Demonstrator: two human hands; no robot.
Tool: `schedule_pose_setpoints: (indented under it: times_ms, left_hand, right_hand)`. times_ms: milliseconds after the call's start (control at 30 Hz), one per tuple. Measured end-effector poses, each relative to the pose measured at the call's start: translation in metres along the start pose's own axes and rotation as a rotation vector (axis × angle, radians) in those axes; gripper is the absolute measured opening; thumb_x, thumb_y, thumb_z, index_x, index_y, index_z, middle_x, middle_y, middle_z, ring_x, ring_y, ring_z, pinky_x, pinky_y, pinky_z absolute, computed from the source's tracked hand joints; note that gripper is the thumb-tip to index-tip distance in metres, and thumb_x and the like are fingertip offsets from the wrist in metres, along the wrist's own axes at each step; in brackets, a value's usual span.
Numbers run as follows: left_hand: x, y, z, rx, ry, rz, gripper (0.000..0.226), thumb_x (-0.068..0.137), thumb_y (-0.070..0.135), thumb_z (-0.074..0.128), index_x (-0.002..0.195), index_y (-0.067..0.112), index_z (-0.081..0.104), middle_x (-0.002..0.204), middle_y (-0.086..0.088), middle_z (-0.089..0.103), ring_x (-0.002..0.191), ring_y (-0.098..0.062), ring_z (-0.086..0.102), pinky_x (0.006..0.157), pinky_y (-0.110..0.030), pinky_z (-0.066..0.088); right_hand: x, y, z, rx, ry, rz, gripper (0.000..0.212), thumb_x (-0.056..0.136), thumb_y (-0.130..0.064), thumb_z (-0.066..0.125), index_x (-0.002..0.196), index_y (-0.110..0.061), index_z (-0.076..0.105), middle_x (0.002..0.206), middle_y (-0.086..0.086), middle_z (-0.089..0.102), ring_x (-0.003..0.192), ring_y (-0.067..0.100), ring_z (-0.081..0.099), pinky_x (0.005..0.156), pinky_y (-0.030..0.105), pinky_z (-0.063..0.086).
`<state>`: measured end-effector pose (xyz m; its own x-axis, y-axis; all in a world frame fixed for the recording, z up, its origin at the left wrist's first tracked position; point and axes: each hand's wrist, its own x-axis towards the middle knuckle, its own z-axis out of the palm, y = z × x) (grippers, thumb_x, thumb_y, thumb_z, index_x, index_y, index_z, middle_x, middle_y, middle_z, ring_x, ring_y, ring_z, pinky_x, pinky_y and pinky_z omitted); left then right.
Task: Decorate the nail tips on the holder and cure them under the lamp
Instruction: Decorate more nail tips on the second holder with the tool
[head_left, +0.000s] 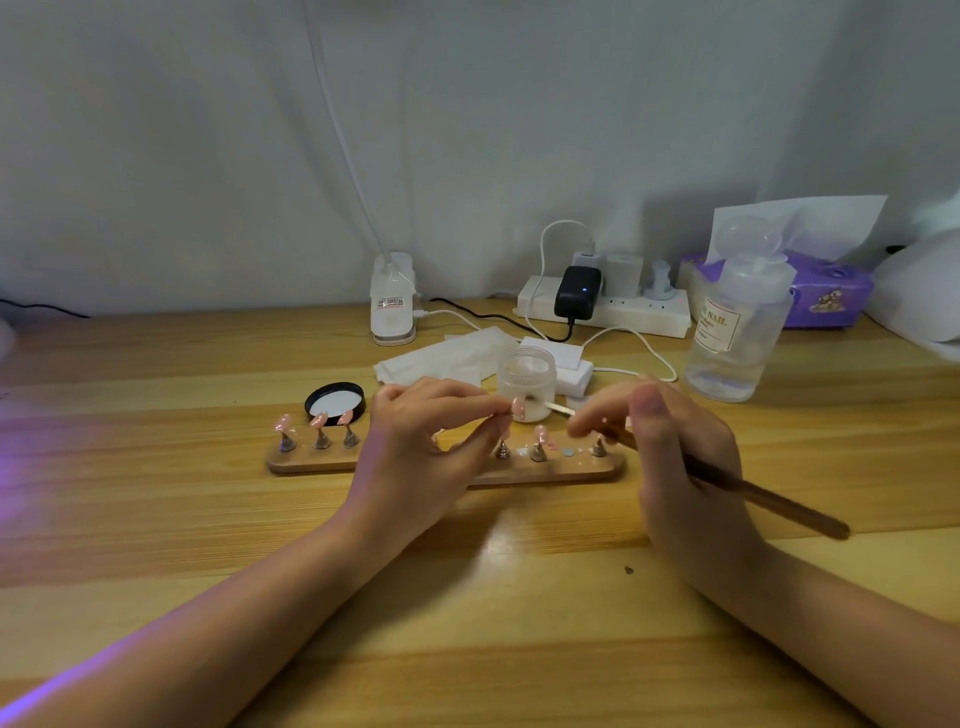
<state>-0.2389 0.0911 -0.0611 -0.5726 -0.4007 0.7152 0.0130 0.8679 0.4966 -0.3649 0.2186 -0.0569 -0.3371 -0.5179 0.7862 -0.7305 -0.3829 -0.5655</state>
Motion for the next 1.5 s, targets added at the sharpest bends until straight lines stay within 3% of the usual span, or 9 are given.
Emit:
schedule_pose_setpoints:
  times_ms: [233, 367, 533, 667, 800, 967, 1133, 1300, 1500]
  left_hand:
    - [-0.0002, 0.0027, 0.0, -0.03, 0.026, -0.014, 0.021, 0.074, 0.024, 0.068, 0.091, 0.035, 0.065, 0.085, 0.025, 0.063, 0.086, 0.003, 0.06, 0.084, -0.033, 0.033]
    - [0.0003, 0.0025, 0.0003, -0.028, 0.033, -0.009, 0.02, 0.073, 0.024, 0.068, 0.089, 0.035, 0.064, 0.084, 0.025, 0.063, 0.085, 0.003, 0.06, 0.082, -0.033, 0.034]
    - [0.0004, 0.0028, 0.0001, -0.037, 0.03, -0.02, 0.02, 0.074, 0.024, 0.068, 0.09, 0.035, 0.065, 0.084, 0.026, 0.063, 0.086, 0.003, 0.06, 0.082, -0.034, 0.034]
    - [0.0001, 0.0019, 0.0001, -0.038, 0.03, -0.007, 0.019, 0.074, 0.023, 0.068, 0.09, 0.033, 0.066, 0.084, 0.023, 0.065, 0.084, 0.002, 0.06, 0.082, -0.038, 0.035]
    - [0.0016, 0.002, -0.0004, -0.052, 0.042, -0.008, 0.018, 0.074, 0.021, 0.068, 0.091, 0.03, 0.068, 0.082, 0.026, 0.064, 0.082, 0.007, 0.062, 0.084, -0.024, 0.039]
    - [0.0016, 0.0028, -0.001, -0.08, 0.063, -0.001, 0.015, 0.076, 0.021, 0.069, 0.09, 0.027, 0.068, 0.084, 0.016, 0.067, 0.083, -0.002, 0.063, 0.078, -0.054, 0.046]
    - [0.0037, 0.0055, -0.0025, -0.151, 0.057, 0.048, 0.012, 0.075, 0.011, 0.07, 0.086, 0.014, 0.069, 0.088, 0.006, 0.064, 0.084, -0.002, 0.06, 0.075, -0.013, 0.046]
    - [0.0031, 0.0079, -0.0043, -0.188, 0.036, 0.009, 0.007, 0.076, 0.016, 0.067, 0.082, 0.011, 0.068, 0.079, 0.006, 0.068, 0.079, 0.0, 0.063, 0.076, -0.013, 0.046]
    - [0.0032, 0.0068, -0.0046, -0.163, 0.033, 0.014, 0.01, 0.075, 0.019, 0.068, 0.085, 0.015, 0.068, 0.076, 0.009, 0.066, 0.075, -0.002, 0.06, 0.071, -0.021, 0.048]
  right_hand:
    - [-0.0006, -0.0018, 0.0005, 0.025, -0.005, 0.012, 0.038, 0.095, -0.034, 0.03, 0.073, -0.03, 0.06, 0.071, -0.014, 0.062, 0.073, 0.004, 0.059, 0.071, 0.047, 0.045]
    - [0.0008, -0.0022, 0.0019, 0.0, -0.06, 0.089, 0.034, 0.094, -0.036, 0.03, 0.082, -0.029, 0.061, 0.082, -0.014, 0.064, 0.084, 0.003, 0.06, 0.078, 0.048, 0.047]
    - [-0.0001, -0.0027, 0.0008, 0.028, -0.028, 0.022, 0.038, 0.095, -0.033, 0.03, 0.071, -0.027, 0.06, 0.07, -0.011, 0.062, 0.074, 0.003, 0.059, 0.074, 0.043, 0.045]
    - [0.0018, -0.0014, 0.0026, -0.022, -0.063, 0.057, 0.034, 0.094, -0.038, 0.033, 0.081, -0.027, 0.062, 0.08, -0.02, 0.06, 0.082, 0.002, 0.058, 0.075, 0.039, 0.046]
    - [0.0011, -0.0018, 0.0011, -0.018, -0.016, -0.033, 0.043, 0.097, -0.04, 0.028, 0.073, -0.026, 0.061, 0.073, -0.018, 0.059, 0.074, 0.003, 0.057, 0.073, 0.043, 0.045]
    - [0.0027, 0.0012, -0.0001, 0.002, 0.011, 0.113, 0.033, 0.092, -0.035, 0.032, 0.075, -0.032, 0.06, 0.076, -0.009, 0.063, 0.084, 0.011, 0.06, 0.081, 0.051, 0.045]
    - [0.0037, 0.0006, 0.0015, 0.026, 0.023, 0.228, 0.038, 0.089, -0.043, 0.03, 0.072, -0.031, 0.062, 0.077, -0.007, 0.064, 0.084, 0.013, 0.059, 0.086, 0.051, 0.041]
    - [0.0027, -0.0002, 0.0007, 0.005, 0.005, 0.185, 0.035, 0.09, -0.039, 0.03, 0.075, -0.03, 0.061, 0.081, -0.01, 0.062, 0.085, 0.009, 0.059, 0.085, 0.05, 0.043]
    - [0.0029, 0.0044, 0.0034, -0.162, -0.039, -0.073, 0.04, 0.097, -0.04, 0.029, 0.084, -0.021, 0.062, 0.084, -0.021, 0.056, 0.085, -0.002, 0.051, 0.076, 0.032, 0.042]
